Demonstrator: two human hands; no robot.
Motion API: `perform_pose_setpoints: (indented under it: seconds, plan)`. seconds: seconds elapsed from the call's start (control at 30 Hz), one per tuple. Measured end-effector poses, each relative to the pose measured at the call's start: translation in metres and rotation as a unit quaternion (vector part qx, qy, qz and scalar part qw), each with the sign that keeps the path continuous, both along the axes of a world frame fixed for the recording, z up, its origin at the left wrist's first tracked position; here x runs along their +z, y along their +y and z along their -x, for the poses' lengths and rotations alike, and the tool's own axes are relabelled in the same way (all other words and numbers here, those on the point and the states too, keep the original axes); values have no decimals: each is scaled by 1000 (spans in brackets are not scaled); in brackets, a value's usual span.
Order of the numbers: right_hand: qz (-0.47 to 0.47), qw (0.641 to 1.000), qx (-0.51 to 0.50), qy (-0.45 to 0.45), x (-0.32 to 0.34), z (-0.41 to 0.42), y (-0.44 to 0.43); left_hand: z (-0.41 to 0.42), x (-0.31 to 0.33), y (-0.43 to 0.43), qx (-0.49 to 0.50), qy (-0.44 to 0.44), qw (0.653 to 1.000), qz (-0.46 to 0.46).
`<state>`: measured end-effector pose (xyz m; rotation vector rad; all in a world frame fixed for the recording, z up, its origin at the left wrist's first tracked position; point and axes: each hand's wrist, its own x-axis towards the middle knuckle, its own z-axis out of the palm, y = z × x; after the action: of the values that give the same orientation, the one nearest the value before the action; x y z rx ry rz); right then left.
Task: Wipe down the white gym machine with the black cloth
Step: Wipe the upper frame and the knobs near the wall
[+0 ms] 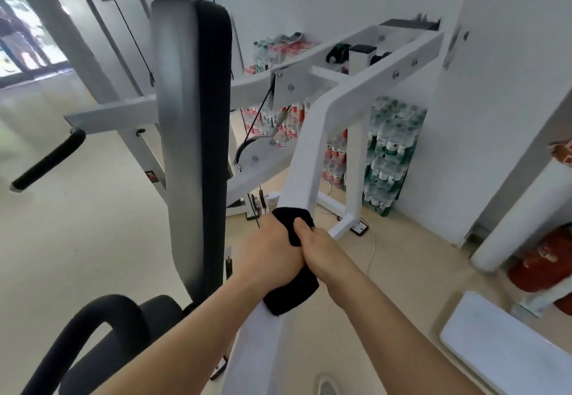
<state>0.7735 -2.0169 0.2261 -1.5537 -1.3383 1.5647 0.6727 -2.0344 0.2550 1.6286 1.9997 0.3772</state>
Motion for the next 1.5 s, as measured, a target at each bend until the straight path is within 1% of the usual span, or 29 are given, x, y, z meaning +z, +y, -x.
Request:
perform_pose_setpoints:
  seconds: [0.17, 0.3, 0.43, 0.57, 0.63, 0.7, 0.73, 0.77, 0.8, 0.83, 0.87, 0.9, 0.93, 0.97, 1.0, 1.03, 1.1, 1.2, 1.23, 1.3, 1.33, 1.4, 1.43, 1.5]
  plan:
    - [-15, 1000, 2, -25, 9, -13, 91, -16, 1, 84, -37, 92, 995, -22]
    - [-27, 997, 13, -76, 19, -26, 172, -34, 7, 164, -33, 113, 993, -24]
    - [-26, 997, 6, -75, 24, -37, 247, -48, 2, 243, -39, 145, 988, -39]
    - [-23, 996, -33, -80, 28, -49, 315, -67, -1, 320, -46, 170, 982, -64]
    - [-21, 993, -54, -104, 25, -58, 342, -78, 4, 351, -32, 171, 981, -91]
    - [-40, 984, -66, -161, 24, -70, 356, -88, 10, 371, -48, 193, 972, -128]
    - [-68, 973, -68, -208, 23, -76, 360, -91, 11, 377, -63, 205, 967, -135]
    - [-112, 955, -70, -267, 21, -82, 361, -93, 13, 380, -76, 212, 965, -135]
    - [-180, 925, -72, -326, 20, -86, 359, -92, 13, 379, -84, 213, 964, -132]
    - [-273, 890, -76, -358, 19, -87, 354, -90, 13, 374, -84, 208, 966, -130]
    - [-369, 858, -62, -350, 20, -85, 350, -87, 12, 366, -77, 202, 968, -128]
    - [-442, 839, -21, -317, 19, -82, 347, -84, 11, 356, -63, 200, 970, -126]
    - [-477, 835, 31, -272, 17, -80, 342, -81, 10, 342, -47, 205, 970, -122]
    - [-481, 843, 79, -227, 12, -77, 337, -79, 9, 327, -30, 213, 969, -121]
    - [-476, 846, 126, -202, 8, -75, 329, -77, 8, 309, -10, 220, 969, -115]
    - [-484, 839, 167, -188, 4, -72, 321, -74, 7, 289, 16, 224, 969, -104]
    - [-529, 796, 237, -178, 2, -63, 298, -70, 5, 249, 71, 223, 970, -61]
    - [-596, 715, 323, -171, -1, -49, 261, -69, 0, 192, 146, 237, 960, -15]
    - [-614, 690, 344, -166, -2, -47, 253, -69, -1, 177, 173, 242, 955, -8]
    - [-645, 653, 369, -146, -7, -47, 250, -70, -8, 161, 193, 263, 945, -25]
    - [-657, 642, 373, -133, -8, -50, 256, -72, -12, 160, 190, 277, 941, -33]
    - [-670, 634, 366, -124, -9, -58, 281, -78, -14, 182, 179, 299, 936, -47]
    - [-671, 633, 362, -135, -8, -62, 300, -82, -13, 199, 173, 300, 937, -56]
    - [-656, 637, 359, -189, -4, -75, 338, -88, -13, 237, 155, 301, 937, -88]
